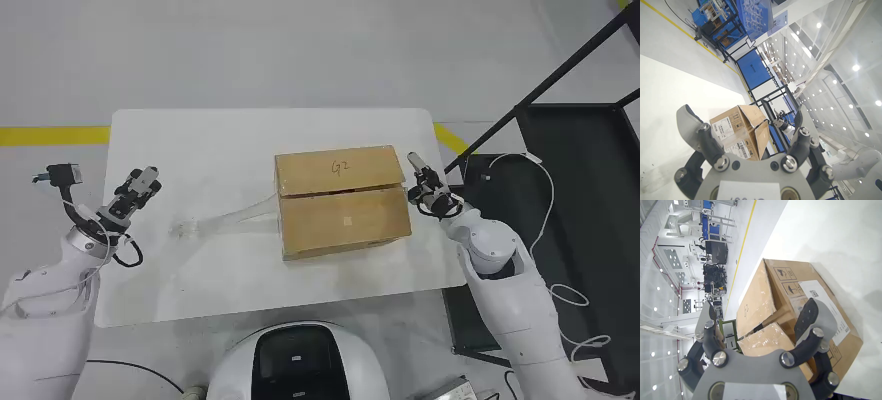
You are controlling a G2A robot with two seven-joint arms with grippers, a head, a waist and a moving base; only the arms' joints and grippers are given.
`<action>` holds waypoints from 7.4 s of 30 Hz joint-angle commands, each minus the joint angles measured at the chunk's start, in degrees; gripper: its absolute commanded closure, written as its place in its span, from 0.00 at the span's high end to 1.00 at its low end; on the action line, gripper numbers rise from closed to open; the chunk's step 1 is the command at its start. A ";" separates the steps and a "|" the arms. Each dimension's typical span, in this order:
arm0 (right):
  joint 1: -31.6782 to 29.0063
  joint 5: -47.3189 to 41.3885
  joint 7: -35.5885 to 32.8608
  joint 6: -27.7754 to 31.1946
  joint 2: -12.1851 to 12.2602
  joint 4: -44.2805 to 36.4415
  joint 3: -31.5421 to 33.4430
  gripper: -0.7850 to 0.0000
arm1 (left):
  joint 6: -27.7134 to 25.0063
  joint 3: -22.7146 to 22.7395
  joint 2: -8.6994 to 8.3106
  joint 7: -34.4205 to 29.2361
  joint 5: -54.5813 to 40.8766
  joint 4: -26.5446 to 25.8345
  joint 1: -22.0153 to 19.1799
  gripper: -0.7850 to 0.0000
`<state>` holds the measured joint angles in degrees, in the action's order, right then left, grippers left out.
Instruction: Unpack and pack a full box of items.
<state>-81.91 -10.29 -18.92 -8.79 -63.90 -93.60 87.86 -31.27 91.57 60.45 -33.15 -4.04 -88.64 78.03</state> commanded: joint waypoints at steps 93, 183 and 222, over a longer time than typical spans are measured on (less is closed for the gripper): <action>13.92 -12.40 -52.70 39.60 2.20 20.72 -7.65 1.00 | -2.82 -24.74 1.40 -37.04 -28.44 28.89 -28.56 1.00; -1.26 -42.44 -68.40 25.78 8.36 12.00 3.91 1.00 | 2.21 -35.10 8.25 -42.03 -46.59 42.22 -42.16 1.00; 1.76 -27.50 -60.70 33.46 8.52 17.82 -3.58 1.00 | -0.25 -54.33 22.96 -7.81 -8.44 75.71 -61.42 1.00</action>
<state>-80.32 -38.10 -79.71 24.58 -55.40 -75.87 84.65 -31.01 37.17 83.42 -40.91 -12.79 -13.40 16.74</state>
